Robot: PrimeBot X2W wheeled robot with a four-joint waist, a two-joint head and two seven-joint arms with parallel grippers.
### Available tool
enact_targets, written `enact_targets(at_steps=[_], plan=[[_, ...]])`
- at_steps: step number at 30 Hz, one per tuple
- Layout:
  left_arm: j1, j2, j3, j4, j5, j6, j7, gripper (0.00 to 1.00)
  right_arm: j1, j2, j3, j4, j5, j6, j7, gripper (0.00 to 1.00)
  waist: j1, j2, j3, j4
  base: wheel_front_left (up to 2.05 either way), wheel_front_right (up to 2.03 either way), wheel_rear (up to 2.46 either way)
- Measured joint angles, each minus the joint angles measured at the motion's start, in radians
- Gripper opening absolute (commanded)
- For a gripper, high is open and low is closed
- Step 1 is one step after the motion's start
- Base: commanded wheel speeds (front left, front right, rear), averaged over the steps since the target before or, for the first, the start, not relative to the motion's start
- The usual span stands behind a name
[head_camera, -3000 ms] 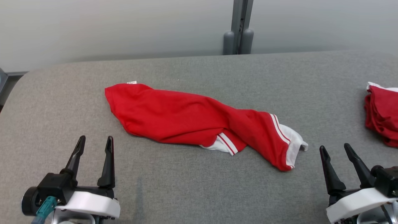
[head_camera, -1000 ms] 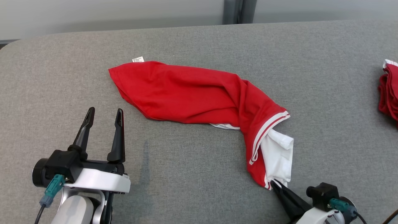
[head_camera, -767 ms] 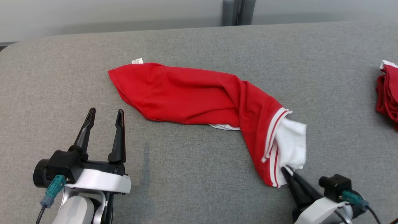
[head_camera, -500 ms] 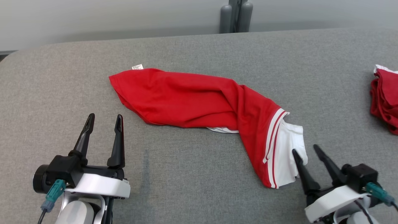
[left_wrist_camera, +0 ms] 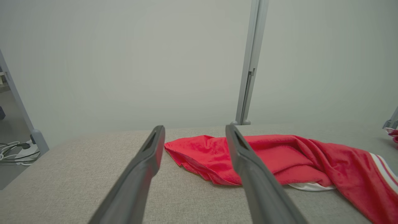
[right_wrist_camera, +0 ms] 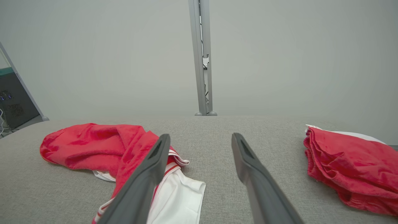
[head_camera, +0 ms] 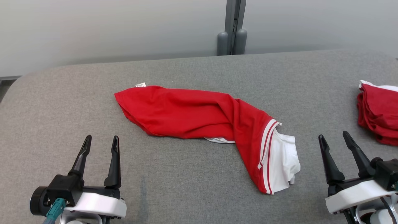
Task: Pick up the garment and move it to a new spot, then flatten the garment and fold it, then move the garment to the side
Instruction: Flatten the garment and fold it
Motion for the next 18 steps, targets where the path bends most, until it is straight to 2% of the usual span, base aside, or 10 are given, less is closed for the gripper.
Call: enact_targets(at_steps=[7, 18], plan=[[0.02, 0.005, -0.005, -0.013, 0.0, 0.008, 0.007, 1.0, 0.027, 0.018, -0.015, -0.054, -0.016, 0.0, 0.033, 1.0, 0.0, 0.0, -0.011, 0.007, 0.0, 0.0, 0.0], [0.02, 0.007, -0.013, -0.021, -0.006, 0.008, 0.015, 1.0, 0.033, 0.026, -0.018, -0.068, -0.023, 0.0, 0.047, 1.0, 0.0, 0.0, 0.0, 0.007, 0.0, 0.0, 0.0]])
